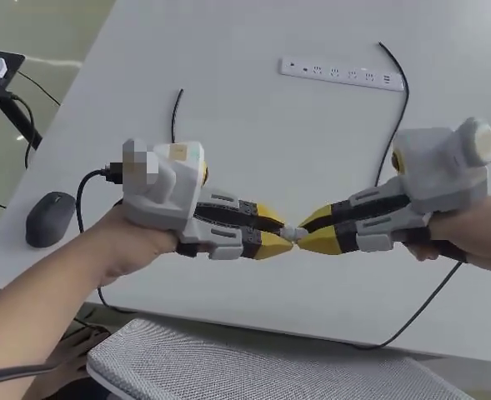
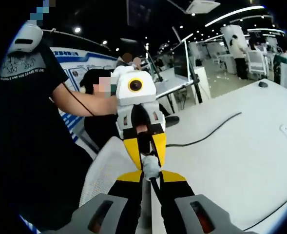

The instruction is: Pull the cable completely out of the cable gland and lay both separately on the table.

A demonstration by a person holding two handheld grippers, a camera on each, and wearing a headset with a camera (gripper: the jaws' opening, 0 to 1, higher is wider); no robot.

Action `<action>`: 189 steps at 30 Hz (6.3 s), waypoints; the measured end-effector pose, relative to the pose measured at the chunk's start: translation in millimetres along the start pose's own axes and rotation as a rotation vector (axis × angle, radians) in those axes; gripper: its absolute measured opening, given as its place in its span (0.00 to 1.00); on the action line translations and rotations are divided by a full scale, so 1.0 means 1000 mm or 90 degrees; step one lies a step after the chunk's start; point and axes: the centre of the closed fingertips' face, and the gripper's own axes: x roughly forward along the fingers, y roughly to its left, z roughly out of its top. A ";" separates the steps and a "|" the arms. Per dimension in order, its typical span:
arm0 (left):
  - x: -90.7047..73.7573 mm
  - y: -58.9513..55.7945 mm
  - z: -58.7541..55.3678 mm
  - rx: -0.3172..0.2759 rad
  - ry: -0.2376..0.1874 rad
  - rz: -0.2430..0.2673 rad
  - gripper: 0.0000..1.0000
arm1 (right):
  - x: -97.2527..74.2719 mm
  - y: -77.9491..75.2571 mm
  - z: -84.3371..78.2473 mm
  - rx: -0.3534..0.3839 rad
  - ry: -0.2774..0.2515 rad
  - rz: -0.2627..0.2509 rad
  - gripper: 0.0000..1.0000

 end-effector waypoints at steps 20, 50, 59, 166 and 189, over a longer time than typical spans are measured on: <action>-0.004 -0.002 -0.002 -0.013 0.004 -0.003 0.15 | 0.005 -0.002 -0.001 -0.135 0.037 -0.106 0.09; -0.004 0.008 0.008 0.015 -0.008 0.056 0.15 | -0.020 -0.033 -0.013 -0.178 0.077 -0.425 0.15; 0.002 0.007 0.008 0.015 0.004 0.055 0.15 | -0.014 -0.027 -0.010 -0.203 0.083 -0.390 0.12; 0.003 0.015 0.008 0.026 -0.006 0.074 0.15 | -0.015 -0.036 -0.011 -0.179 0.154 -0.456 0.06; 0.011 0.011 0.007 0.035 0.014 0.085 0.15 | -0.025 -0.040 -0.025 -0.074 0.094 -0.454 0.00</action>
